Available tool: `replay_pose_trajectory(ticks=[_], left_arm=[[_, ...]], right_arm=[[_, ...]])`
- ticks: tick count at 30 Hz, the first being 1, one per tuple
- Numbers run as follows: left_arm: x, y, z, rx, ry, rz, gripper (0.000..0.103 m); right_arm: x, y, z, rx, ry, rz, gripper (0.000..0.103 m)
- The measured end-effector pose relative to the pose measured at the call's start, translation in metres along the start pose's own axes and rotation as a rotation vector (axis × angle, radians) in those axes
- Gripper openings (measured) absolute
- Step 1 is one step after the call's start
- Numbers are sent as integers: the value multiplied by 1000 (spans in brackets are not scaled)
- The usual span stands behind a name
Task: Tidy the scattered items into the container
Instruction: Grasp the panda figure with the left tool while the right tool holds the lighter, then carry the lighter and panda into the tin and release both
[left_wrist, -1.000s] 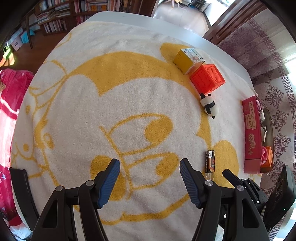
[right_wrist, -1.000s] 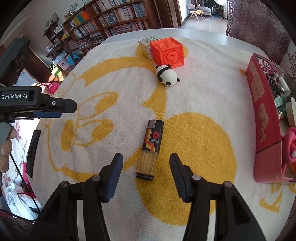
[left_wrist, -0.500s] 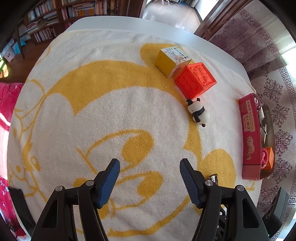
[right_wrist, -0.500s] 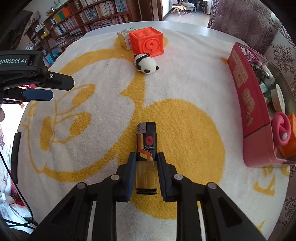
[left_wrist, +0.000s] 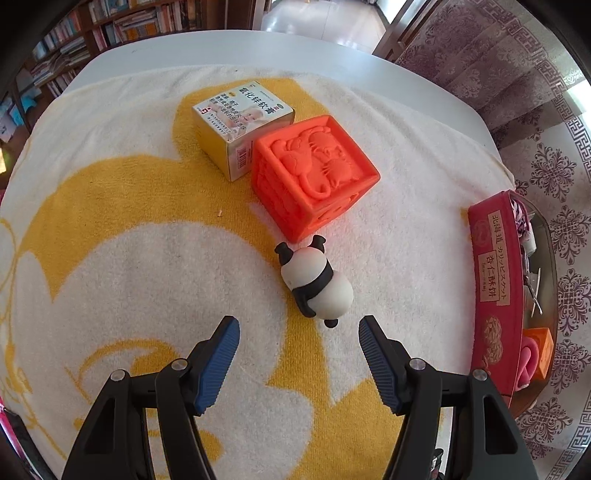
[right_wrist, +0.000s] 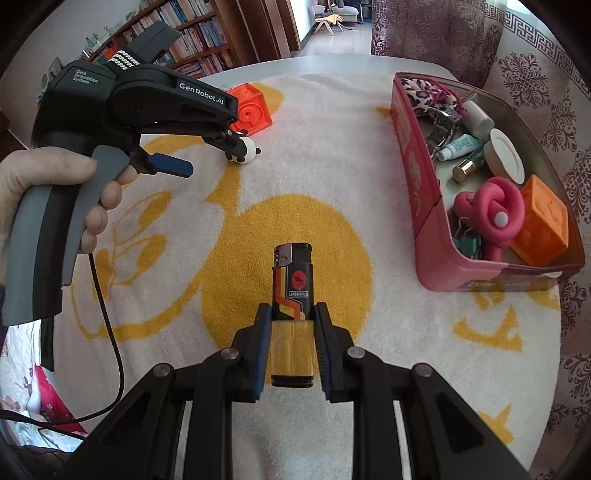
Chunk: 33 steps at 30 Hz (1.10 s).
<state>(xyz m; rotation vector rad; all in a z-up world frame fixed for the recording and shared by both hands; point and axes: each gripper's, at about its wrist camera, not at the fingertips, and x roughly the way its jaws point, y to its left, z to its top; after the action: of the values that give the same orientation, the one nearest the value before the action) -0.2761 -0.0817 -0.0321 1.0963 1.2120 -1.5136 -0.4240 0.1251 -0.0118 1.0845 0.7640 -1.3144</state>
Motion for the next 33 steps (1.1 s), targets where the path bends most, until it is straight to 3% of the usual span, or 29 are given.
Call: replay_pose_trajectory(ticks=[8,9,12,15,26,33], left_arm=[[17,-13,14,30,-58,82,68],[17,-15,13,40,-66,87,66],[15,-24,9,73,-72,74,45],[14,-30,2,94,-74,94,45],[-16,-23,-27,44,-88,51,45],[-50,-56,-42,104,-117,-3,45]], right_arm=[[-11,-26,-4,17,-6,-2,25],[-16,-30,-7,14,-9,-4,25],[-19,-35,-7,14,-15,-1,25],[-24,-40,-6,10,-26,2,25],[-50,-56,-3,9,-90,24,25],[-71,-89,-1,84,-147,6,25]])
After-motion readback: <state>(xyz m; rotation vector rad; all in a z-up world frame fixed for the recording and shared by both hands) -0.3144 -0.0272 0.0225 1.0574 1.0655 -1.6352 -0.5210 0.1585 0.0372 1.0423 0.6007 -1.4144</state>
